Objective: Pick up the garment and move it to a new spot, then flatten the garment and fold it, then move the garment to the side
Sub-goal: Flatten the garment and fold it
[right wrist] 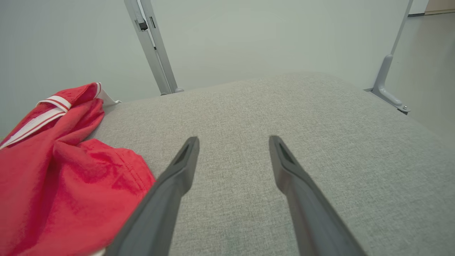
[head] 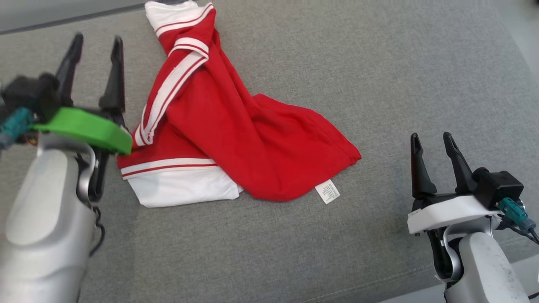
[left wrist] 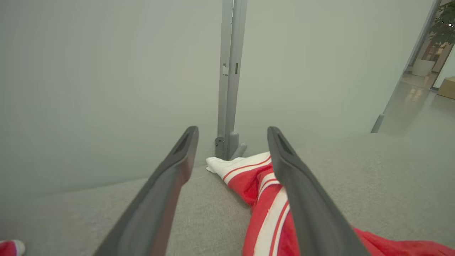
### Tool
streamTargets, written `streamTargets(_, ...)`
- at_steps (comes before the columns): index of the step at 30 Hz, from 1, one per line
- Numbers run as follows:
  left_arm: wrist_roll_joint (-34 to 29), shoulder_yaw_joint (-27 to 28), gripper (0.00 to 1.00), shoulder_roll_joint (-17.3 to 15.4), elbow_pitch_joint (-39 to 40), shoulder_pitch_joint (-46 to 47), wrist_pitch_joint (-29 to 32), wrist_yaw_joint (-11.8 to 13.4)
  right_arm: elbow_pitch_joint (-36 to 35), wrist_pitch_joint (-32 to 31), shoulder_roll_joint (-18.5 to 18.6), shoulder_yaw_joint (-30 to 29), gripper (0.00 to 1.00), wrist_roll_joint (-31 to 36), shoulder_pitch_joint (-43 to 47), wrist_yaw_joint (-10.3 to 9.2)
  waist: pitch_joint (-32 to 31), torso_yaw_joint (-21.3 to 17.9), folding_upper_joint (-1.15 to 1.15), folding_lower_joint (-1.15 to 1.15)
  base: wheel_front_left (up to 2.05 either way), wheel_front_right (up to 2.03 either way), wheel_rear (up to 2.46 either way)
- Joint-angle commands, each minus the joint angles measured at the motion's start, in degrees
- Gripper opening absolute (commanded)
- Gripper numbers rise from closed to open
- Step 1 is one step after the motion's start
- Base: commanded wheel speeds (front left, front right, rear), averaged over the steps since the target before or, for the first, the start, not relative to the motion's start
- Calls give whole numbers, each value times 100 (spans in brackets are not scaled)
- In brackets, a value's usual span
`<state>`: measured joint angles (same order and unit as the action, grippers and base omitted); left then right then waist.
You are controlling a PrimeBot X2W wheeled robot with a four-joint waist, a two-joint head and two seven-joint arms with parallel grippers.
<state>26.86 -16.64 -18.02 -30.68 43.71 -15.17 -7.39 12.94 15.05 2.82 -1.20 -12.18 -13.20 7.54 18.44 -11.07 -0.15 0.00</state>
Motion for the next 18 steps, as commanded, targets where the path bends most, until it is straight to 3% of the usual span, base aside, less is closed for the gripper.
streamTargets(1, 131, 17, 100, 37, 102, -463, 2, -7, 19, 15, 15, -29, 100, 52, 116, -10, -365, 336, 15, 0, 0, 0, 0)
streamTargets(9, 492, -248, 100, 442, 381, -2067, 273, 145, -2, 15, 14, -83, 100, 92, 296, -10, -558, 488, 15, 0, 0, 0, 0)
streamTargets(18, 690, -267, 100, 605, 475, -2901, 438, 499, 2, 15, 14, -92, 100, 133, 362, -10, -593, 440, 15, 0, 0, 0, 0)
